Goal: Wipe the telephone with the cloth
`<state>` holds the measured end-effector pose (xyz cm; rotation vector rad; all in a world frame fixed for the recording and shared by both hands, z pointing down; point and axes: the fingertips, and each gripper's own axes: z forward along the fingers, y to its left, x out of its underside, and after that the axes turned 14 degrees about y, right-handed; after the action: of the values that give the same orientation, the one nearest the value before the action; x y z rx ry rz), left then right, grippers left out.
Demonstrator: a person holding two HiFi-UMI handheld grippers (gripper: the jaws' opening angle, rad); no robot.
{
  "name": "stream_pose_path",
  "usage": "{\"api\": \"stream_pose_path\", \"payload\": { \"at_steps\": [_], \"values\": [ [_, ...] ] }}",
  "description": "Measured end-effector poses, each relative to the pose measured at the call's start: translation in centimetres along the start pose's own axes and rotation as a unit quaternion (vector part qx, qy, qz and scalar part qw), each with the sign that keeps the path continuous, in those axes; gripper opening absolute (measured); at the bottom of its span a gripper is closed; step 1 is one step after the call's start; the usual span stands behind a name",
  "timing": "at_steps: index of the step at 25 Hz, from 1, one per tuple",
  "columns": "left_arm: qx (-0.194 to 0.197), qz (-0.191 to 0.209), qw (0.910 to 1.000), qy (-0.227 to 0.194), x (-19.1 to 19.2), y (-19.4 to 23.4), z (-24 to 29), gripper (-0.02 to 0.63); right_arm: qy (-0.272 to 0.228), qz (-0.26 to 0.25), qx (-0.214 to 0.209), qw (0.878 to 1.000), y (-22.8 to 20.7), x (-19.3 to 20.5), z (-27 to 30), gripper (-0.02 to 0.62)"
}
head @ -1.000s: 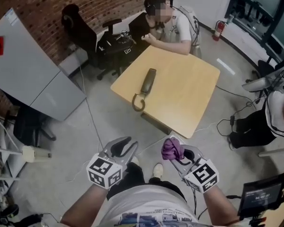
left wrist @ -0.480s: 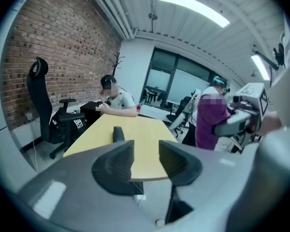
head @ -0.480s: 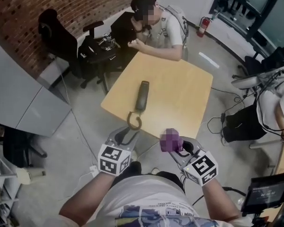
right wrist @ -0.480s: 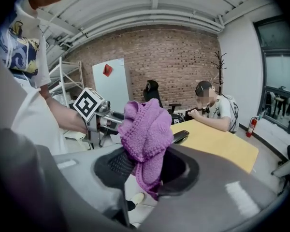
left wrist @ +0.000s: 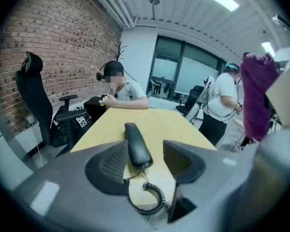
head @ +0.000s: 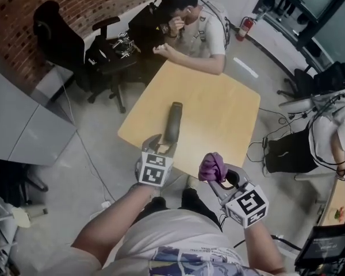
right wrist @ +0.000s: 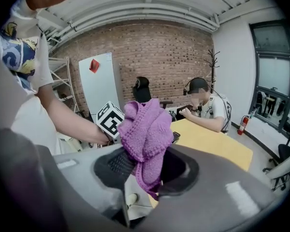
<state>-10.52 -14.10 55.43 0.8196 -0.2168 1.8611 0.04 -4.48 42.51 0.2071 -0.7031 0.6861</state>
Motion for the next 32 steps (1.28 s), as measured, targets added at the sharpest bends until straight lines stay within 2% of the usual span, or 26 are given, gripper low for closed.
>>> {"api": "stream_pose_path", "payload": {
  "at_steps": [5,11,16,19,24,28,32],
  "values": [
    [-0.028,-0.024,0.999,0.025,-0.9,1.4,5.1,0.247,0.011,-0.013,-0.006,1.0,-2.3,-0.1,-0.1,0.123],
    [-0.082,-0.03,0.9943,0.062,-0.9,2.8,10.3,0.262,0.026,-0.007,-0.018,0.999,-6.1,0.8,-0.6,0.123],
    [-0.116,-0.04,0.9896,0.076,-0.8,3.8,12.6,0.267,0.033,-0.014,-0.029,0.999,-9.1,0.8,-0.7,0.123],
    [-0.126,-0.058,0.9866,0.085,-0.5,4.4,12.8,0.258,0.038,-0.014,-0.038,0.998,-10.5,0.7,-0.5,0.123],
    [-0.142,-0.06,0.9847,0.081,-0.7,5.1,12.6,0.253,0.042,-0.014,-0.054,0.998,-12.2,0.5,0.4,0.123],
    [-0.136,-0.059,0.9857,0.08,-0.4,4.9,11.9,0.255,0.04,-0.019,-0.063,0.997,-12.4,0.4,0.7,0.123],
    [-0.127,-0.054,0.9889,0.055,-1.2,4.5,10.5,0.254,0.031,-0.023,-0.064,0.997,-12.3,0.0,0.9,0.123]
  ]
}}
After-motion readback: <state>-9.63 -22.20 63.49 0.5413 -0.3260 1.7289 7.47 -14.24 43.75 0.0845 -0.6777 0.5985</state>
